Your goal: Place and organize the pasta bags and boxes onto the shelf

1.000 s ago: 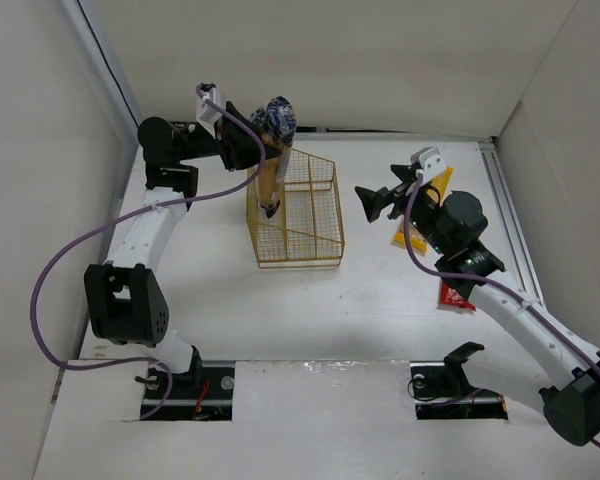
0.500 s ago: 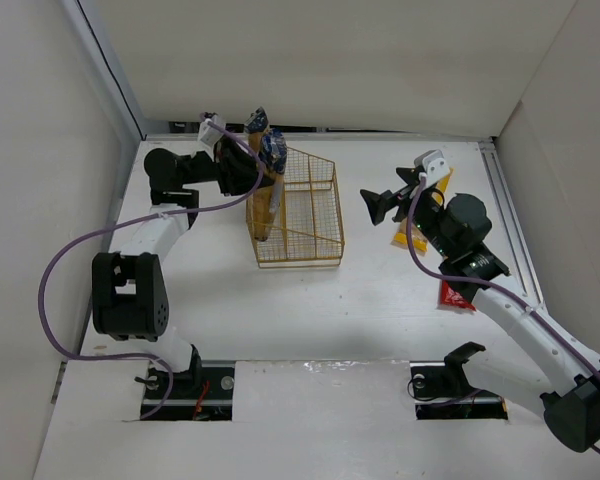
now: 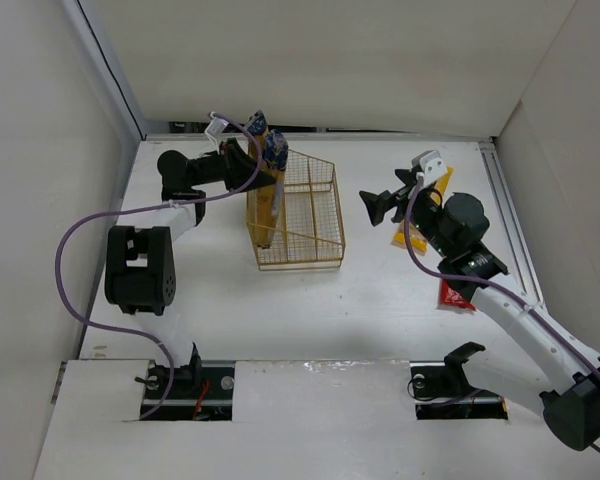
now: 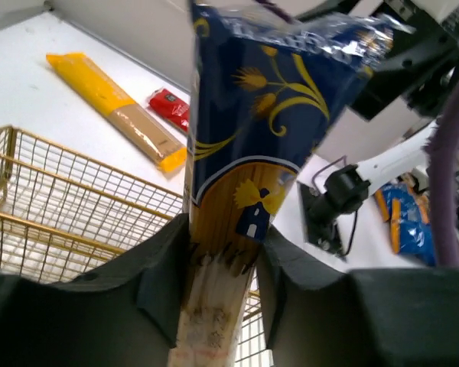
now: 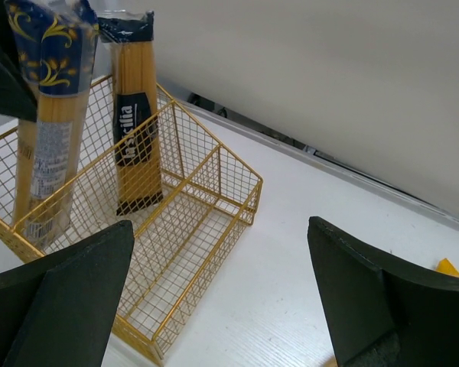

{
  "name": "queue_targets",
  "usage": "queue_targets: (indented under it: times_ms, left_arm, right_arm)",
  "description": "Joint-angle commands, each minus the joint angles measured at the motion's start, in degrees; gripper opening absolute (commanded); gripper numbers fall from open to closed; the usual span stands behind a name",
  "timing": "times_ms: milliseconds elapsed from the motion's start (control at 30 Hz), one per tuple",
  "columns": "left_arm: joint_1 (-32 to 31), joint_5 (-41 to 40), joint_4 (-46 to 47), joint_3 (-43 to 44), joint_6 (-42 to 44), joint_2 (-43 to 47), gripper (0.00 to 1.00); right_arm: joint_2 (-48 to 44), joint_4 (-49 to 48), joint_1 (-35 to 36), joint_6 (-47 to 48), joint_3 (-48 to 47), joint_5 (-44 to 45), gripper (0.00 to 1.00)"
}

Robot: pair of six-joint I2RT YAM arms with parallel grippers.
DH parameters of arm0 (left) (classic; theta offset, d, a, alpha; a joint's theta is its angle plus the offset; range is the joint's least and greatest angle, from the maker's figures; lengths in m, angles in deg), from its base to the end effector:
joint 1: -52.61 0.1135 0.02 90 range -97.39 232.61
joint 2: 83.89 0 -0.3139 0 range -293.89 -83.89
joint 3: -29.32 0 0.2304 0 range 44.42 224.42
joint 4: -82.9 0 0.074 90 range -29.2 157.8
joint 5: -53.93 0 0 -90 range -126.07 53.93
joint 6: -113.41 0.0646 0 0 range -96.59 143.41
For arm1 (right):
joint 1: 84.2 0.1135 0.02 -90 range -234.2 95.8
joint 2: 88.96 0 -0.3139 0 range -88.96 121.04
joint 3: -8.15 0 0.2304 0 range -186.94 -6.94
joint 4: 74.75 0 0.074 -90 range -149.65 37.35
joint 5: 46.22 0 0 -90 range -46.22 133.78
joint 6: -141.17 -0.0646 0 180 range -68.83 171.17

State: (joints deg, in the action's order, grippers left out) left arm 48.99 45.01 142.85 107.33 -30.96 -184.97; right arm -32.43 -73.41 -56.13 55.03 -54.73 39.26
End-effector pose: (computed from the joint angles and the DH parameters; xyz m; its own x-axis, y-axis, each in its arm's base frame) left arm 0.3548 -0.0864 0.3817 -0.3000 -0.1073 -0.9479 0.9519 0.0303 -0.3048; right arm 0.1862 0.1051 0.4129 0.1131 -0.0157 -0.9935 -0.5319 0.8435 -0.0739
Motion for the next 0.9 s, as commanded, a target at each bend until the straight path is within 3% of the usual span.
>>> queue_targets:
  times_ms: [0, 67, 133, 167, 333, 400, 533, 700, 800, 867]
  left_arm:
    - [-0.5, 2.2, 43.6, 2.7, -16.6, -0.4, 0.35]
    - [-0.5, 2.2, 43.6, 3.3, -16.6, -1.1, 0.52]
    - [-0.5, 2.2, 43.6, 2.7, -16.0, 0.6, 0.60]
    - [-0.5, 2.2, 43.6, 2.0, -15.9, 1.2, 0.69]
    - [-0.5, 3.4, 43.6, 0.8, -14.9, 4.0, 0.79]
    - [-0.5, 3.4, 43.6, 0.8, -15.5, 5.4, 1.00]
    - [0.0, 2.8, 43.6, 3.9, -20.5, 6.0, 1.00]
    - [2.5, 2.8, 42.8, 9.7, -28.9, 7.1, 1.00]
    - [4.5, 2.8, 37.3, 12.4, -28.3, 9.0, 1.00]
    - [6.5, 1.4, 23.3, 13.9, -22.8, 11.7, 1.00]
  right_arm:
    - [0.3, -1.4, -0.5, 0.1, 0.1, 0.0, 0.99]
    - [0.3, -1.4, -0.5, -0.4, 0.1, 0.6, 1.00]
    - [0.9, -1.4, -0.5, -0.4, 0.1, 0.6, 1.00]
    - [0.9, -0.8, -0.5, -0.4, 0.6, 1.2, 1.00]
    - [0.9, -0.8, -0.5, -1.0, 0.6, 1.8, 1.00]
    - [1.4, -0.8, -0.5, -1.0, 0.6, 1.8, 1.00]
    - [1.9, 0.3, -0.5, -3.2, 0.1, 5.2, 1.00]
    - [4.3, 8.2, -0.5, -7.8, -4.3, 16.3, 1.00]
    - [4.9, 10.6, -0.5, -10.6, -5.1, 19.5, 1.00]
    - [4.9, 11.2, -0.5, -11.9, -5.6, 20.9, 1.00]
